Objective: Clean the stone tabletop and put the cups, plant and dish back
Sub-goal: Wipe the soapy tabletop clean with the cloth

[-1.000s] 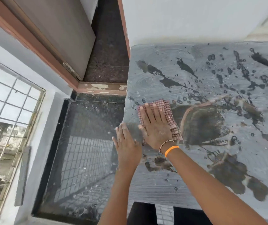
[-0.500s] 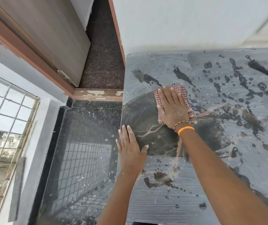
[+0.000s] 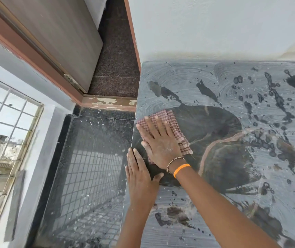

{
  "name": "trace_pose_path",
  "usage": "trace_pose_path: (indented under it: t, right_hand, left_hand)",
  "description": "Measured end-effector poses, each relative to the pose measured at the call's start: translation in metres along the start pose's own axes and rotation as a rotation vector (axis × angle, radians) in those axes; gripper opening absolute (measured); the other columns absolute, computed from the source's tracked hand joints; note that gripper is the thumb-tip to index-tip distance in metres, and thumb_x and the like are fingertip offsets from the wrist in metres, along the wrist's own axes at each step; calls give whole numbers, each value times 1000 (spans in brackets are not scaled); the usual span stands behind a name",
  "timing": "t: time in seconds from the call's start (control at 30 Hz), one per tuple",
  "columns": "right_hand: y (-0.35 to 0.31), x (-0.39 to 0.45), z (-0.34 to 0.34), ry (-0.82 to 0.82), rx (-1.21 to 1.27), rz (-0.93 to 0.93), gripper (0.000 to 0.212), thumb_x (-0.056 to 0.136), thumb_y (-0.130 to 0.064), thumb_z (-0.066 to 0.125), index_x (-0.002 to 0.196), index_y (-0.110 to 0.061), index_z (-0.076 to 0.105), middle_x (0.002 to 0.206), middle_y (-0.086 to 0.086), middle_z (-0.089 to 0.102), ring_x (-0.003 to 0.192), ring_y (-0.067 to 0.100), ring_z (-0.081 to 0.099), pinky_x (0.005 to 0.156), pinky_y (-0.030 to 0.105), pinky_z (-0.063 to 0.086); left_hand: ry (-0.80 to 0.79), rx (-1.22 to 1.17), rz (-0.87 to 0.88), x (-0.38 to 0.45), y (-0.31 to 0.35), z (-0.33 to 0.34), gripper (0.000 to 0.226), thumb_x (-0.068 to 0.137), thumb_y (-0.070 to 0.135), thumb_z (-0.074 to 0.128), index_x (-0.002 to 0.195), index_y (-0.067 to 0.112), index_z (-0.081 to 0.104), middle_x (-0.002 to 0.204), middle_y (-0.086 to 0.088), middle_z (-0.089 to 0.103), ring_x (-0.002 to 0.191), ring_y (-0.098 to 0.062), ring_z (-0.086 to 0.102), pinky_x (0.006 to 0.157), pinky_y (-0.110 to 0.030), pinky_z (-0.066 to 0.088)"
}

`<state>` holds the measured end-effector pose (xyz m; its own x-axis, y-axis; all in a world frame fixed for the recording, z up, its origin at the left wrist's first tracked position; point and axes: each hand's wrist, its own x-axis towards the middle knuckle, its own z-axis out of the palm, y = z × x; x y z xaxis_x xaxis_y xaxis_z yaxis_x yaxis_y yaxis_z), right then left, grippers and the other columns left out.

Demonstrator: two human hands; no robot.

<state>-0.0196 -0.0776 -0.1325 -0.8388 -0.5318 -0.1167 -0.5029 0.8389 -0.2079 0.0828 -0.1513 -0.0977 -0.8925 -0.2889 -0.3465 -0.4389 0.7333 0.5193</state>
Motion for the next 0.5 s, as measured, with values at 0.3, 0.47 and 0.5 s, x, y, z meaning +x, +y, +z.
trace_pose_path:
  t: [0.3,0.47,0.5]
  right_hand:
    - [79,86,-24,84,36,137,54,97,-36,28,149,-35,11,160,-3,12,147,26,8,118,44,3]
    - [148,40,-34,155,63,449,54,98,-32,31,149,-30,14,160,1,12,146,31,10,118,47,7]
    - [148,25,-32,172,73,518,54,98,-32,32,149,-27,16,159,3,14,146,32,12,118,48,8]
  left_hand:
    - [30,58,13,36,28,2,105,81,52,57,145,12,-16,155,-7,-21,142,-22,-21,116,-39,-8]
    - [-13,69,-26,47,33,2,109,80,53,57,144,10,-19,154,-11,-23,142,-27,-22,116,-44,-7]
    - [-12,68,-24,47,32,2,109,80,53,58,144,10,-18,154,-11,-23,142,-27,-22,116,-43,-6]
